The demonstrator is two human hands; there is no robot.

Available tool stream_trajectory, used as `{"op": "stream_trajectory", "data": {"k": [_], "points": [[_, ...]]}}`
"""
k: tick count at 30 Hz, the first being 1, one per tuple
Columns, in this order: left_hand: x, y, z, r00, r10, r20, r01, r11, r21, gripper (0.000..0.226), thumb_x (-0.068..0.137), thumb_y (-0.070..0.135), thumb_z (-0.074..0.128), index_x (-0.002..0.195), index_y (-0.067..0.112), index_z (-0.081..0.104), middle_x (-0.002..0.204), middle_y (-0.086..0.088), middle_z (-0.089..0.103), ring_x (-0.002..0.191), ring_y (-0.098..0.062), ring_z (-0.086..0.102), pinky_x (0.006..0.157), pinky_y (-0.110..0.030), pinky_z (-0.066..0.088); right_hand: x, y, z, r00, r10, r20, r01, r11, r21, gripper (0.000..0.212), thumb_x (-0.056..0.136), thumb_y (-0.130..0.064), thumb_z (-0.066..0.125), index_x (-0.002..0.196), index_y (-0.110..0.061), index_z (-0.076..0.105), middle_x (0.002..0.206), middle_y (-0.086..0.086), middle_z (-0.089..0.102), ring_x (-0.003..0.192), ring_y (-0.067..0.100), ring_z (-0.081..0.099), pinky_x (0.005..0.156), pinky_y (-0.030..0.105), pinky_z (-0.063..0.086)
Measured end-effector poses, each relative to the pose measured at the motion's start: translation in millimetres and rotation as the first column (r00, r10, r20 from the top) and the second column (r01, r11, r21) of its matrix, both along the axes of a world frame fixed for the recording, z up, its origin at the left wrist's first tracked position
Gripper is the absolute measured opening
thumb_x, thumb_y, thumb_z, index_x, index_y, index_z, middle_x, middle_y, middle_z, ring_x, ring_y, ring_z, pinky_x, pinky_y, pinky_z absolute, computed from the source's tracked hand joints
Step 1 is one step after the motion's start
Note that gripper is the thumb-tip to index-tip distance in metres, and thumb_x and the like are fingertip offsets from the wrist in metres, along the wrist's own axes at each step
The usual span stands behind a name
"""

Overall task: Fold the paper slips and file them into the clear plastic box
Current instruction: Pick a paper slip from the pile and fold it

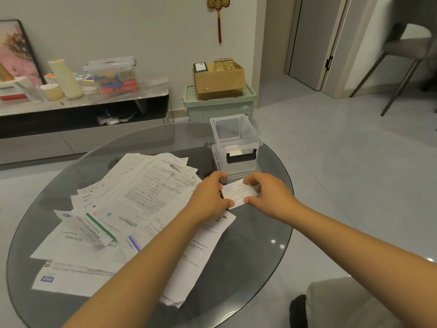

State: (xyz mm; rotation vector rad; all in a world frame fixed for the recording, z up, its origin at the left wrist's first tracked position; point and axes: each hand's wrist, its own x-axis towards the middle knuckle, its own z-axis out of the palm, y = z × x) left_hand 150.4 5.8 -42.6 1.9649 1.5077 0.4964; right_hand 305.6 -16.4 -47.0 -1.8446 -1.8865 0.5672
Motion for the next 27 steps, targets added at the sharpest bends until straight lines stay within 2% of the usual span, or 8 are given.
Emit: {"op": "stream_trajectory", "data": {"k": [3,6,9,13,17,23,25,27], "points": [[4,-4,-1,1.0,-0.015,-0.016,0.016,0.999,0.046,0.064,0.081,0.011,0.07,0.135,0.025,0.039,0.123,-0.002,0.047,0.102,-0.016,0.053,0.071,-0.015,0.043,0,1,-1,1.0,0.002,0.007,-0.002,1.0,-0.012,0.045,0.082,-0.019,0.07,0.124,-0.02,0.053,0.127,0.003,0.052,0.105,0.013,0.052,0.081,0.018,0.039],[6,-4,-6,1.0,0.008,0.026,-0.011,0.995,0.095,0.056,0.081,0.01,0.071,0.129,0.024,0.046,0.127,-0.001,0.043,0.11,-0.017,0.052,0.076,-0.014,0.043,0,1,0,0.991,0.023,0.131,-0.02,0.999,-0.028,0.046,0.087,-0.025,0.064,0.131,-0.019,0.051,0.131,0.005,0.046,0.119,0.021,0.045,0.094,0.026,0.038],[5,-5,-14,0.998,-0.001,0.055,-0.009,0.985,0.172,0.034,0.081,0.008,0.07,0.111,0.02,0.059,0.118,0.005,0.039,0.116,-0.014,0.044,0.094,-0.017,0.036,-1,-3,2,0.959,0.063,0.278,-0.057,0.998,-0.031,0.046,0.093,-0.032,0.053,0.137,-0.021,0.046,0.132,0.007,0.043,0.125,0.025,0.035,0.102,0.034,0.034],[4,-7,-18,1.0,-0.014,0.018,0.009,0.967,0.253,0.009,0.085,0.017,0.066,0.095,0.016,0.067,0.106,0.007,0.043,0.11,-0.013,0.045,0.095,-0.02,0.032,-2,-8,4,0.949,0.059,0.311,-0.08,0.995,0.054,0.043,0.094,-0.034,0.05,0.135,-0.021,0.047,0.128,0.005,0.044,0.122,0.022,0.037,0.099,0.031,0.036],[1,-10,-18,0.999,-0.027,0.043,0.012,0.947,0.32,0.01,0.087,0.018,0.064,0.095,0.019,0.069,0.111,0.005,0.049,0.11,-0.011,0.043,0.096,-0.023,0.033,-2,-12,7,0.949,0.067,0.307,-0.128,0.975,0.181,0.04,0.092,-0.036,0.052,0.132,-0.027,0.051,0.128,-0.001,0.044,0.121,0.017,0.034,0.096,0.025,0.032],[-13,-24,-6,0.996,-0.019,0.084,-0.017,0.915,0.403,0.009,0.086,0.016,0.065,0.093,0.021,0.069,0.108,0.009,0.049,0.095,0.006,0.043,0.081,0.003,0.025,-7,-20,15,0.943,0.113,0.312,-0.208,0.934,0.291,0.037,0.089,-0.033,0.059,0.125,-0.026,0.058,0.13,-0.004,0.046,0.125,0.015,0.031,0.101,0.027,0.025],[-18,-31,-2,0.998,-0.01,0.07,-0.02,0.911,0.411,0.009,0.085,0.018,0.066,0.092,0.023,0.068,0.11,0.009,0.05,0.095,0.008,0.042,0.083,0.002,0.024,-10,-24,16,0.944,0.131,0.304,-0.228,0.923,0.309,0.036,0.088,-0.032,0.061,0.123,-0.025,0.06,0.128,-0.004,0.048,0.123,0.015,0.033,0.1,0.027,0.024],[-25,-39,3,0.999,0.001,0.045,-0.018,0.92,0.392,0.008,0.086,0.02,0.065,0.092,0.026,0.065,0.112,0.008,0.051,0.106,-0.001,0.043,0.091,-0.009,0.027,-12,-28,18,0.942,0.147,0.302,-0.245,0.916,0.316,0.035,0.087,-0.032,0.061,0.122,-0.026,0.061,0.126,-0.005,0.049,0.122,0.015,0.033,0.099,0.027,0.024]]}}
